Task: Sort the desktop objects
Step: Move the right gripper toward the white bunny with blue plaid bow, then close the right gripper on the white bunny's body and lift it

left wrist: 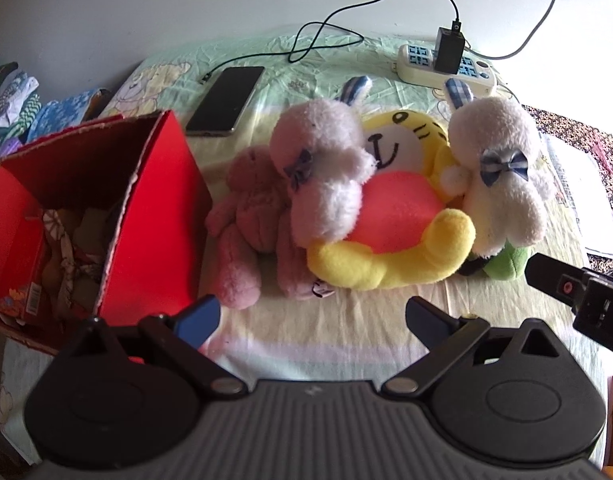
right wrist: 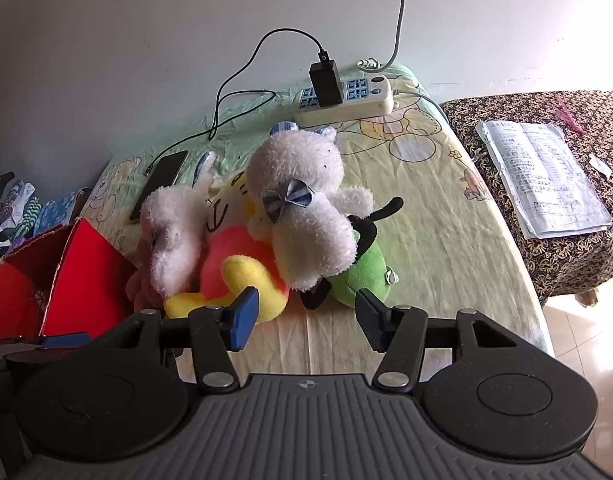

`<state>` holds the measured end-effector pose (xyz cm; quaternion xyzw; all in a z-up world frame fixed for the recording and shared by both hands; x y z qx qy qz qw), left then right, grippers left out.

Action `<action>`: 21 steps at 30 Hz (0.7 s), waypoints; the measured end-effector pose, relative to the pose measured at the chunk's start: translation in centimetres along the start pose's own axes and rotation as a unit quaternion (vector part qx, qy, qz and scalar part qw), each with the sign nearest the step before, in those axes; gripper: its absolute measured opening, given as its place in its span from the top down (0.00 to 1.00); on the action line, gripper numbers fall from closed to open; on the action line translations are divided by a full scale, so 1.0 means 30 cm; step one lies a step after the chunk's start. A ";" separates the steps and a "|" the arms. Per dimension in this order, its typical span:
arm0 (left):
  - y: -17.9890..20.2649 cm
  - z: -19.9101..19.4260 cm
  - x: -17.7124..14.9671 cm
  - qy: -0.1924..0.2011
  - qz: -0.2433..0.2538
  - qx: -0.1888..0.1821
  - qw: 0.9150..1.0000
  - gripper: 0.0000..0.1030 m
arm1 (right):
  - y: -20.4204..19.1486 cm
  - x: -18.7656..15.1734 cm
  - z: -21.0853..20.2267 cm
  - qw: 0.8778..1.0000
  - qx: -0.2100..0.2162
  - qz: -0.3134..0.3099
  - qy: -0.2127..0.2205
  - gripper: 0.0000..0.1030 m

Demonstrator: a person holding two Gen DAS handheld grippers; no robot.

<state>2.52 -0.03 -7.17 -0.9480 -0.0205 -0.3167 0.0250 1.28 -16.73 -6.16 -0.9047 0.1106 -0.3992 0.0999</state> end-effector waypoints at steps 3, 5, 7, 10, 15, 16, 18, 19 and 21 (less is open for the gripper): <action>0.021 0.000 -0.001 -0.001 0.010 0.001 1.000 0.02 | 0.007 -0.004 0.002 1.000 0.005 -0.001 -0.002 0.44; 0.035 -0.002 -0.002 0.002 0.015 -0.005 1.000 0.01 | 0.012 -0.004 0.002 1.000 0.009 -0.002 -0.001 0.44; 0.041 -0.006 -0.002 0.005 0.012 -0.011 1.000 0.01 | 0.016 -0.001 0.002 1.000 0.011 -0.002 0.002 0.44; 0.047 -0.011 0.000 0.011 0.014 -0.004 1.000 0.01 | 0.027 0.002 0.004 1.000 0.014 0.000 0.003 0.44; 0.068 0.001 0.018 0.013 0.027 -0.004 1.000 0.01 | 0.060 0.011 0.016 1.000 0.019 0.007 0.005 0.44; 0.074 0.004 0.021 0.014 0.031 -0.002 0.999 0.01 | 0.069 0.016 0.019 1.000 0.020 0.012 0.006 0.44; 0.085 0.014 0.030 0.013 0.035 -0.009 0.999 0.01 | 0.083 0.029 0.023 1.000 0.024 0.018 0.008 0.44; 0.093 0.021 0.036 0.012 0.035 -0.013 0.999 0.01 | 0.091 0.038 0.025 0.999 0.026 0.019 0.010 0.44; 0.109 0.035 0.050 0.011 0.037 -0.023 0.999 0.01 | 0.106 0.059 0.028 0.999 0.029 0.022 0.015 0.44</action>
Point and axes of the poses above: each gripper's, at about its wrist camera, not at the fingertips, and z roughly the way its jaws point, y to its right, x to its top, the point moved 3 cm from there along z, roughly the way its jaws point, and after that the axes turned 7 degrees about y, right-handed, at the moved point
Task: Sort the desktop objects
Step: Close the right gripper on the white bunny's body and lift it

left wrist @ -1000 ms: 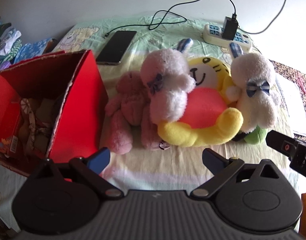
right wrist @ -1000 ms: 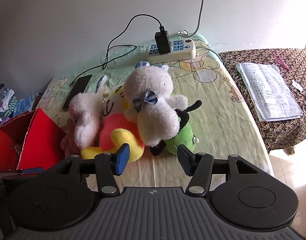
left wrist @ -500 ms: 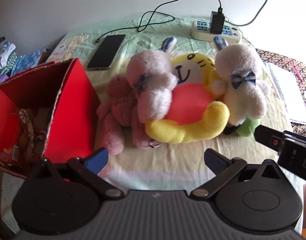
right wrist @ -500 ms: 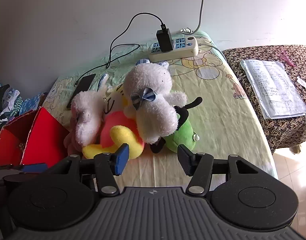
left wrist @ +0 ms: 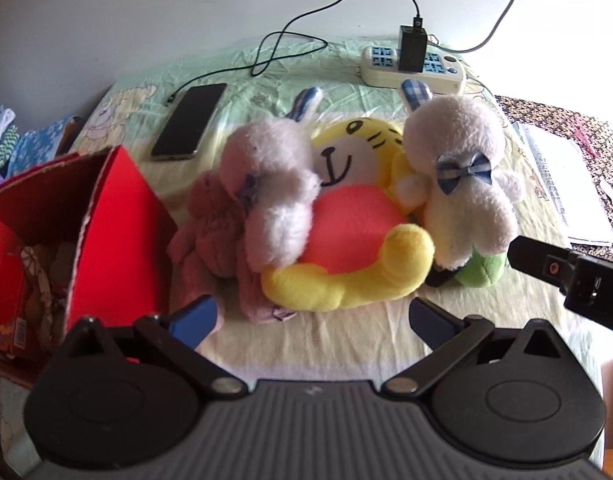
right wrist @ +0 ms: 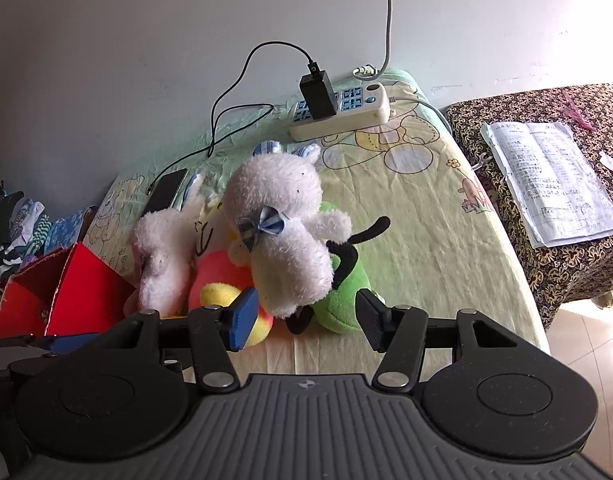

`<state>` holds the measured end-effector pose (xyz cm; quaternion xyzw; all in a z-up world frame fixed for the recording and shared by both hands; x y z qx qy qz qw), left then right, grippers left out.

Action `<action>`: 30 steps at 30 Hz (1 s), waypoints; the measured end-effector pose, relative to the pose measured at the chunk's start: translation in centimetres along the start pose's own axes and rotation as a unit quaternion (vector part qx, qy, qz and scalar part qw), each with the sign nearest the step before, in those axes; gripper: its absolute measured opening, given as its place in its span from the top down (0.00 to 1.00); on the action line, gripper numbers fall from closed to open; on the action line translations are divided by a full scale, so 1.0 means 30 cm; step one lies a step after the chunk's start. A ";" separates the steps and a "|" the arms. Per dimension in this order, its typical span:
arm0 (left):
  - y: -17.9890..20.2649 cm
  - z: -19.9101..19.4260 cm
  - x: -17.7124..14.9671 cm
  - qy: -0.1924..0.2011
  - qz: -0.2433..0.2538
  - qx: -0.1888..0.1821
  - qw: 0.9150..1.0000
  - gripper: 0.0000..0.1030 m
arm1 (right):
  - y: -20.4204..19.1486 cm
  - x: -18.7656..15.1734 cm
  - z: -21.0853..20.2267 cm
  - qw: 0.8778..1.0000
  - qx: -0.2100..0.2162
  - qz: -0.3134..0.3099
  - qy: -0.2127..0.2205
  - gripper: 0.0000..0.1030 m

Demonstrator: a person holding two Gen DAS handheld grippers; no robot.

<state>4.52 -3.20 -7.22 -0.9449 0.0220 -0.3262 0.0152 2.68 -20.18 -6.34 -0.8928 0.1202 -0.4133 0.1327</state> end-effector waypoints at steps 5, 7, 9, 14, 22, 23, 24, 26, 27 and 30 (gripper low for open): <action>0.050 0.033 0.051 0.019 0.003 -0.044 0.999 0.02 | 0.047 0.059 0.030 1.000 0.016 0.018 -0.001 0.43; 0.073 0.051 0.074 0.025 0.004 -0.066 0.997 0.03 | 0.062 0.076 0.052 0.999 0.023 0.024 -0.004 0.43; 0.101 0.066 0.097 0.031 0.009 -0.083 0.996 0.04 | 0.070 0.091 0.074 0.999 0.038 0.031 -0.008 0.42; 0.155 0.127 0.134 0.034 0.023 -0.111 0.993 0.04 | 0.073 0.131 0.136 0.995 0.086 0.054 -0.017 0.35; 0.162 0.210 0.160 0.025 -0.001 -0.162 0.986 0.02 | 0.041 0.142 0.237 0.994 0.103 0.021 -0.012 0.32; 0.156 0.216 0.166 0.028 -0.005 -0.167 0.986 0.02 | 0.041 0.141 0.252 0.995 0.101 0.018 -0.013 0.32; 0.150 0.227 0.170 0.025 -0.011 -0.174 0.984 0.02 | 0.049 0.143 0.264 0.995 0.101 0.021 -0.014 0.32; 0.135 0.248 0.175 0.018 -0.024 -0.187 0.982 0.02 | 0.065 0.148 0.279 0.992 0.116 0.035 -0.014 0.32; 0.130 0.252 0.180 0.019 -0.029 -0.193 0.981 0.00 | 0.074 0.151 0.285 0.992 0.122 0.043 -0.014 0.33; 0.147 0.247 0.187 0.027 -0.020 -0.201 0.979 0.01 | 0.098 0.150 0.296 0.987 0.141 0.069 -0.021 0.39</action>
Point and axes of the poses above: each gripper's, at about its wrist camera, not at the fingertips, and z roughly the way its jaws point, y to its right, x to its top, the point moved 3 cm from there along z, roughly the way its jaws point, and after that the axes turned 7 degrees about y, right-handed, at the moved point
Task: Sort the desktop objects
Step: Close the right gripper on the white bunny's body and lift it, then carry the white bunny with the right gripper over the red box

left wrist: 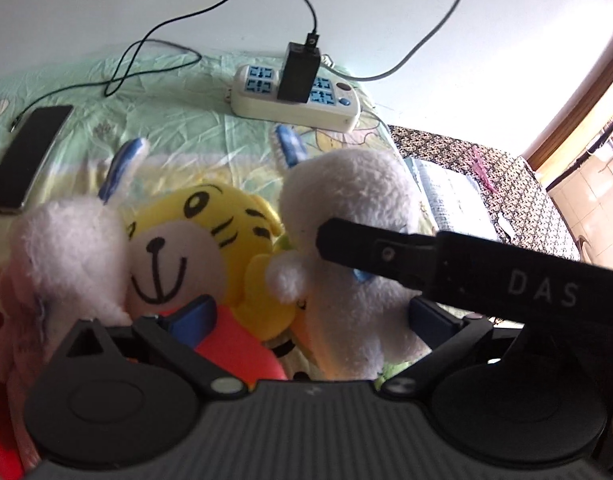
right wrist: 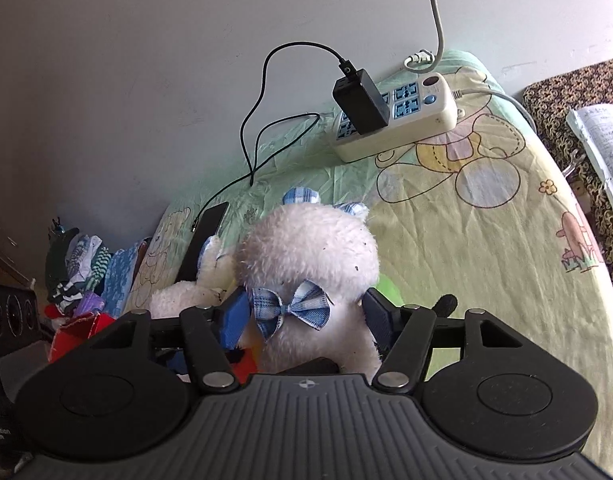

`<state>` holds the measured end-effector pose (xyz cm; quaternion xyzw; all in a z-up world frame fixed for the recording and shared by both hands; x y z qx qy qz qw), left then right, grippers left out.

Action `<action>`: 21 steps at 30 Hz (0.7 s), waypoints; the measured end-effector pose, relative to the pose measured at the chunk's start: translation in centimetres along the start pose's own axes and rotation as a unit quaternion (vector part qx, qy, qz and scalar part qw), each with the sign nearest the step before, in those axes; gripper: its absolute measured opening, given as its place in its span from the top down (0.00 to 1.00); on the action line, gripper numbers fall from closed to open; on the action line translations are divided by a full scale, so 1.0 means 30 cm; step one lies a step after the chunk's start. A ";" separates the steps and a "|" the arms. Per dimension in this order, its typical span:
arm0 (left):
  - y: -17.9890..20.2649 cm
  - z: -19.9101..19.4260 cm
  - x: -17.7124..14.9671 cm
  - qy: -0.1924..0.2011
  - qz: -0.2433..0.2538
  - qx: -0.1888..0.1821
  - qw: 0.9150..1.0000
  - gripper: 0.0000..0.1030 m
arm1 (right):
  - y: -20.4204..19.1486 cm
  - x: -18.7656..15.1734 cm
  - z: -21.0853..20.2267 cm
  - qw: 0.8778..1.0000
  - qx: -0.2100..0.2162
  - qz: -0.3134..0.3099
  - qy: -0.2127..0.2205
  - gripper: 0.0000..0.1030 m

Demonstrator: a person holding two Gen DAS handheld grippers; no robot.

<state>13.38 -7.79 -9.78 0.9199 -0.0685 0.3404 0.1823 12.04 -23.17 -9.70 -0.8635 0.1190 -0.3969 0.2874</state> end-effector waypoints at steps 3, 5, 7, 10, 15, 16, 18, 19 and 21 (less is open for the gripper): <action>0.021 -0.001 -0.002 0.000 0.007 -0.019 1.000 0.06 | 0.015 0.000 -0.010 0.999 0.017 0.027 -0.003 0.43; 0.028 -0.002 -0.006 -0.004 0.006 -0.029 1.000 0.13 | 0.020 -0.002 -0.016 0.999 0.027 0.046 -0.009 0.45; 0.038 -0.004 -0.010 -0.005 0.017 -0.019 1.000 0.20 | 0.016 -0.011 -0.026 0.997 0.040 0.059 -0.019 0.46; 0.047 -0.022 -0.020 -0.006 0.026 -0.025 0.999 0.26 | -0.013 -0.033 -0.047 0.998 0.038 0.041 -0.023 0.46; 0.069 -0.106 -0.045 -0.003 0.034 -0.037 0.999 0.40 | -0.041 -0.057 -0.090 0.998 0.042 0.030 -0.031 0.46; 0.073 -0.128 -0.054 0.000 0.039 -0.035 0.999 0.40 | -0.054 -0.064 -0.104 0.998 0.046 0.026 -0.033 0.46; 0.081 -0.180 -0.074 0.009 0.045 -0.031 0.998 0.40 | -0.086 -0.081 -0.136 0.998 0.053 0.013 -0.035 0.46; 0.083 -0.210 -0.084 0.014 0.046 -0.030 0.998 0.40 | -0.103 -0.090 -0.153 0.998 0.057 0.007 -0.036 0.46; 0.086 -0.272 -0.107 0.026 0.050 -0.024 0.998 0.40 | -0.145 -0.109 -0.182 0.997 0.068 -0.007 -0.038 0.46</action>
Point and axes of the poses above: each gripper's, at about its wrist camera, not at the fingertips, and z roughly the way its jaws point, y to its right, x to its top, the point moved 3 cm from there along z, roughly the way its jaws point, and after that the axes turned 7 degrees about y, right-handed, at the moved point
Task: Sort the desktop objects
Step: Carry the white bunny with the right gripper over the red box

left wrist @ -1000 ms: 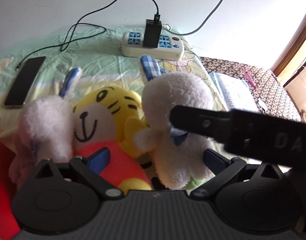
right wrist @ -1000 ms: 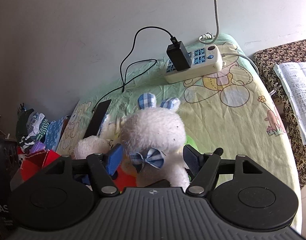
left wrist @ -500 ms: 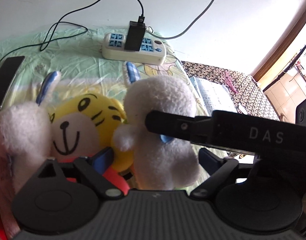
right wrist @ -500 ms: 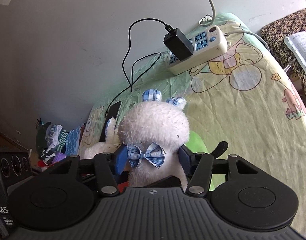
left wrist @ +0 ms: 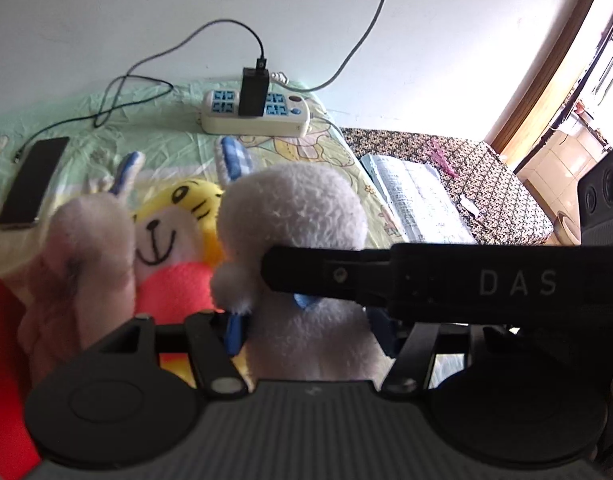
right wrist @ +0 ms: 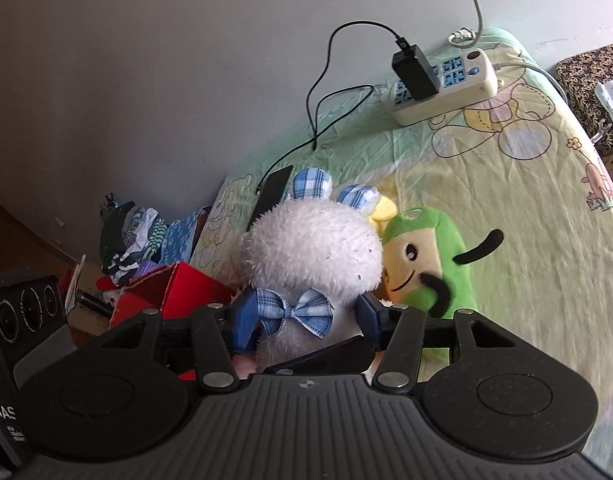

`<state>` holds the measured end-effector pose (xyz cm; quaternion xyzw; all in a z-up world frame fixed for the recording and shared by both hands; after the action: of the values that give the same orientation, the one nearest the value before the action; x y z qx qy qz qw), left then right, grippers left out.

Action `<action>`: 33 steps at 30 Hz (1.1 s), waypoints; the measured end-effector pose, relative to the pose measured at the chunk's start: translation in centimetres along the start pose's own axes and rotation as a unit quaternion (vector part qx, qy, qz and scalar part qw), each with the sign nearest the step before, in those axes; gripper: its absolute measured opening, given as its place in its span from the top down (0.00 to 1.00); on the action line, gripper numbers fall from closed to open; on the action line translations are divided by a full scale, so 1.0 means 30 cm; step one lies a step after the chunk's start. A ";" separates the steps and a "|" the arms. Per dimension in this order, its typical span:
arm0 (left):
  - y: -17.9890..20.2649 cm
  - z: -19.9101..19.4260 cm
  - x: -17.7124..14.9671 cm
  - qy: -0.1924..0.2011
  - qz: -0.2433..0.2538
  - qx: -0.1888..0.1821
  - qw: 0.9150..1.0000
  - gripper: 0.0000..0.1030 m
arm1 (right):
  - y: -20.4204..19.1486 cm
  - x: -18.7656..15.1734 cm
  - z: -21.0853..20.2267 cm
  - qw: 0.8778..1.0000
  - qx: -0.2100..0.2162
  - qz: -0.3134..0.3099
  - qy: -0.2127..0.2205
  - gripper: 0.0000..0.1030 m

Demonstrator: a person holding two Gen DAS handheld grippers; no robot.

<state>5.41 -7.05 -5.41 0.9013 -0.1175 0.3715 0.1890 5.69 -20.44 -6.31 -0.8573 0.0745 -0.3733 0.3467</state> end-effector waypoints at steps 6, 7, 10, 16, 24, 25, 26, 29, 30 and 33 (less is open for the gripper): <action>-0.008 -0.174 -0.062 0.033 0.011 0.034 0.999 0.40 | -0.145 -0.076 -0.024 0.998 0.020 -0.062 -0.006 0.46; -0.014 -0.202 -0.069 0.040 0.011 0.041 0.998 0.40 | -0.171 -0.092 -0.021 0.997 0.020 -0.076 -0.007 0.47; -0.046 -0.274 -0.086 0.056 0.015 0.056 0.997 0.40 | -0.241 -0.121 -0.012 0.994 0.025 -0.103 -0.002 0.47; -0.168 -0.413 -0.080 0.094 0.007 0.067 0.993 0.40 | -0.390 -0.129 0.052 0.993 0.051 -0.109 0.005 0.48; -0.462 -0.633 -0.049 0.127 0.009 0.112 0.986 0.40 | -0.697 -0.198 0.243 0.986 0.091 -0.136 0.011 0.48; -0.502 -0.654 -0.050 0.128 0.010 0.120 0.984 0.40 | -0.736 -0.216 0.279 0.986 0.097 -0.137 0.009 0.48; -0.545 -0.672 -0.053 0.127 0.009 0.126 0.984 0.40 | -0.772 -0.238 0.297 0.986 0.101 -0.136 0.006 0.48; -0.673 -0.706 -0.072 0.114 -0.003 0.137 0.984 0.40 | -0.843 -0.284 0.401 0.986 0.104 -0.130 -0.010 0.49; -0.713 -0.717 -0.084 0.110 -0.007 0.141 0.984 0.40 | -0.862 -0.301 0.431 0.986 0.105 -0.128 -0.015 0.49; -0.810 -0.736 -0.110 0.098 -0.015 0.146 0.984 0.40 | -0.909 -0.346 0.497 0.987 0.107 -0.117 -0.027 0.49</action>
<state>-2.15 24.53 0.50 0.8801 -0.0294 0.4684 0.0718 5.07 12.01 -1.87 -0.8279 -0.0758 -0.3942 0.3918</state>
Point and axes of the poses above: each gripper's, at about its wrist camera, not at the fingertips, and z roughly the way its jaws point, y to its right, x to its top, the point moved 3 cm from there along z, roughly the way its jaws point, and after that the axes turned 7 degrees about y, right-handed, at the moved point
